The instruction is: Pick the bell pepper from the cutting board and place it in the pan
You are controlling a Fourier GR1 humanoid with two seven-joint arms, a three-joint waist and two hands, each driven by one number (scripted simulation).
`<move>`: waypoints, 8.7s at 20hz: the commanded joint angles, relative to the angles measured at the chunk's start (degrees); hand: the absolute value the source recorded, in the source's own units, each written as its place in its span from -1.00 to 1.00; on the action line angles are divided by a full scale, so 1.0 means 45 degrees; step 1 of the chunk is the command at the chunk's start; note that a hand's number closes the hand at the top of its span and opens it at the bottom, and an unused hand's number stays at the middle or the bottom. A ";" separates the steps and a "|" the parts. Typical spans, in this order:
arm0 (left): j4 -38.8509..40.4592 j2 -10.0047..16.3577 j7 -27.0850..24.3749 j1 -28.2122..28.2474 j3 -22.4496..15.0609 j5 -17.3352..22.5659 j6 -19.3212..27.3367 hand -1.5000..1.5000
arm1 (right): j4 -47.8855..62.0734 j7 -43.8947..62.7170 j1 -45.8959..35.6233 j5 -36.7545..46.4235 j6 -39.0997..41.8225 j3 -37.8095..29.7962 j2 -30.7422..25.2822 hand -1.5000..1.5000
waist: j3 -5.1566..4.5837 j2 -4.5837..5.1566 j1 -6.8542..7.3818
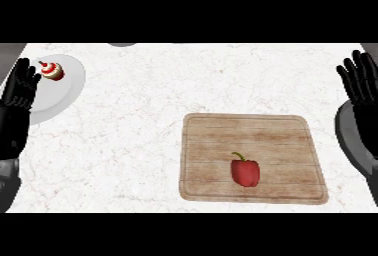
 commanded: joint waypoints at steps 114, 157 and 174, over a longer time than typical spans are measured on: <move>-0.0539 -0.4705 0.3963 0.0283 0.1466 -0.1283 -0.1961 0.00 | 0.1030 0.6855 -0.2048 1.9692 0.8037 0.8461 0.4195 1.00 | -0.0027 -0.0309 0.0187; -0.0937 -0.4985 0.4185 0.0612 0.1591 -0.1498 -0.2337 0.00 | -0.2856 0.5713 0.0112 1.6095 0.3709 -0.7614 0.0932 1.00 | -0.0015 -0.0290 0.0157; 0.0046 -0.4882 0.4365 -0.0419 0.2057 -0.1581 -0.2360 0.00 | 0.8917 0.0270 -0.1781 1.5650 -0.0516 -0.8111 -0.0700 1.00 | -0.0004 -0.0202 0.0351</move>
